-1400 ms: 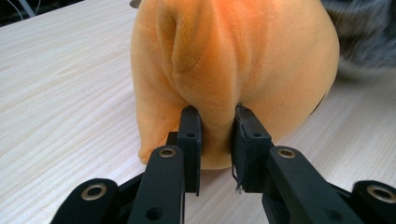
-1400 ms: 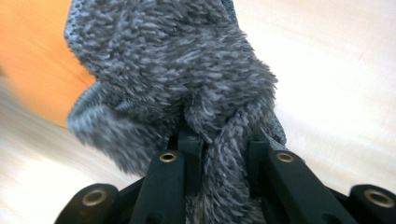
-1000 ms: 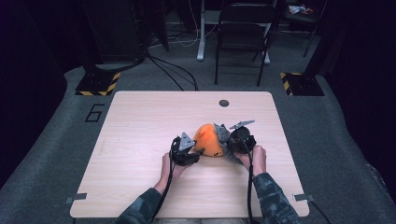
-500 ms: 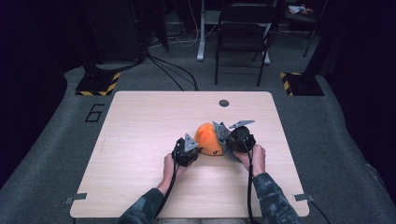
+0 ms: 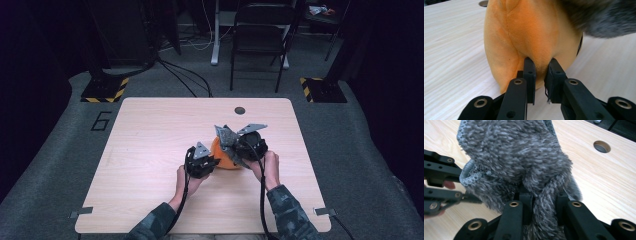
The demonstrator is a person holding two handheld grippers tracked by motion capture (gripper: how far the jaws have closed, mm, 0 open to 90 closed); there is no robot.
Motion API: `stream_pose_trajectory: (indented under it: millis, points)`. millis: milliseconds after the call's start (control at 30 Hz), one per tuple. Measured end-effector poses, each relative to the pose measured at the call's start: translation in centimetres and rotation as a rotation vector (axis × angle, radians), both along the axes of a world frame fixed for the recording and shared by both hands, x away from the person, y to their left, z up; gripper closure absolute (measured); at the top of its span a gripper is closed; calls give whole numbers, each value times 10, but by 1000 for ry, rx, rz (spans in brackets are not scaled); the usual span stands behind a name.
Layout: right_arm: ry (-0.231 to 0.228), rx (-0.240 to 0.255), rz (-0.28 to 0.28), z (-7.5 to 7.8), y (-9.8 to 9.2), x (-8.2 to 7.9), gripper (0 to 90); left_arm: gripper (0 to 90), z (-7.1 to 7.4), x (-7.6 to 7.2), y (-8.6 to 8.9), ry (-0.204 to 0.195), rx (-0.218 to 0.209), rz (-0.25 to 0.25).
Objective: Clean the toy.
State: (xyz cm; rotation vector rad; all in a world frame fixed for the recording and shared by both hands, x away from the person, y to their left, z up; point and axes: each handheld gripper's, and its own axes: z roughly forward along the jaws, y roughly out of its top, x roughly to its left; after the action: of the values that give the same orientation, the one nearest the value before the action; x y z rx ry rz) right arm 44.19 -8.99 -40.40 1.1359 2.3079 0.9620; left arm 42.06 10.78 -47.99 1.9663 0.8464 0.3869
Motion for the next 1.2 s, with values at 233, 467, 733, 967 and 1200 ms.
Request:
stream_pose_trajectory:
  millis: [233,467,733,967,1200]
  points:
    - [6,-21,-21,-14,-2,8,754,797,-6,2,0,-3,24,-5]
    - [41,-20,-63,-23,-17,13,754,796,-8,5,1,-3,23,-12]
    - [102,-10,-111,-39,-36,21,754,792,-10,5,1,-6,13,-19]
    - [170,-48,-174,-62,-54,30,755,792,-12,6,2,-6,-2,-15]
    - [257,-56,-207,-80,-69,40,754,788,-13,9,5,-14,0,-12]
